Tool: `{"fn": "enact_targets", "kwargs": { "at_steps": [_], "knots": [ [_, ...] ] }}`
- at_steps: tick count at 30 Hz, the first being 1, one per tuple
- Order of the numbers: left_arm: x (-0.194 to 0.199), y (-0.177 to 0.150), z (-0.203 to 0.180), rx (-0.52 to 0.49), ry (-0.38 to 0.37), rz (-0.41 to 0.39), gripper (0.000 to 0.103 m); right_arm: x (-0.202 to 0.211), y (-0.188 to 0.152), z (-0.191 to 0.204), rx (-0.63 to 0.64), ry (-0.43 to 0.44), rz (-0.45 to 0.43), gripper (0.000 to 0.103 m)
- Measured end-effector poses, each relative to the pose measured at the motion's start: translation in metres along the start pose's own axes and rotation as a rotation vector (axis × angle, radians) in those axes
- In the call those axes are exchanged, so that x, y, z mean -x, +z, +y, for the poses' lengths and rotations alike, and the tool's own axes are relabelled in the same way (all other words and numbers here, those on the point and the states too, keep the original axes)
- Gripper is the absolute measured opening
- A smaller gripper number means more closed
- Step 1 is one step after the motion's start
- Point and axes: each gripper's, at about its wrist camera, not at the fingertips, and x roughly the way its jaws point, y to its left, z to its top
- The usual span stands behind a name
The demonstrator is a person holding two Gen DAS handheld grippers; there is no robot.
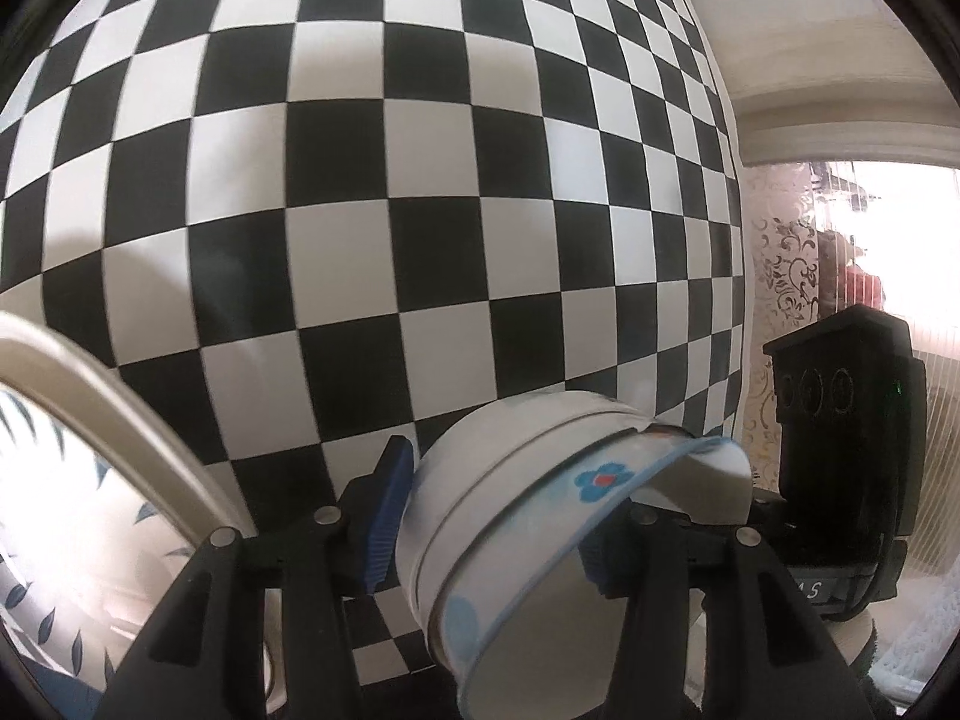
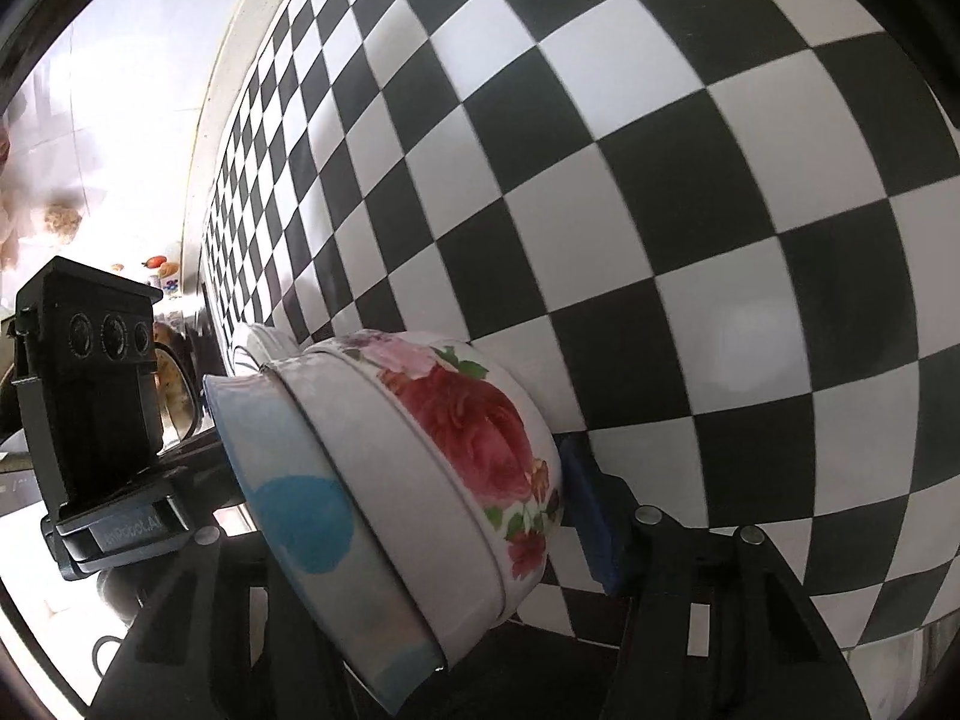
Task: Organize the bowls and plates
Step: 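Lift the bowl stack with both grippers and carry it over the plate stack, then lower the bowl stack onto the center of the plate stack with both grippers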
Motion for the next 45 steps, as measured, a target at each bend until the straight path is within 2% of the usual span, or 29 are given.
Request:
{"fn": "enact_targets", "kwargs": {
  "at_steps": [6,11,19,24,34,39,45],
  "knots": [
    [0.013,-0.005,0.003,0.023,0.027,-0.017,0.044,-0.005,0.003,0.012,-0.004,0.028,0.047,0.057],
    [0.031,-0.008,0.006,0.042,0.021,-0.042,0.044,-0.005,0.006,0.036,0.024,0.019,0.055,0.057],
    [0.078,-0.014,0.017,0.063,0.023,-0.118,0.044,-0.001,0.01,0.097,0.108,0.018,0.061,0.057],
    [0.107,-0.023,0.038,0.096,0.044,-0.158,0.044,-0.012,0.01,0.14,0.165,0.014,0.088,0.057],
    [0.147,-0.049,0.112,0.243,0.047,-0.229,0.044,-0.073,0.005,0.207,0.265,0.005,0.179,0.057],
    [0.151,-0.059,0.145,0.314,0.034,-0.235,0.044,-0.113,0.006,0.231,0.297,-0.023,0.223,0.057],
    [0.142,-0.066,0.171,0.379,0.012,-0.223,0.044,-0.151,0.005,0.24,0.306,-0.061,0.261,0.057]
  ]
}}
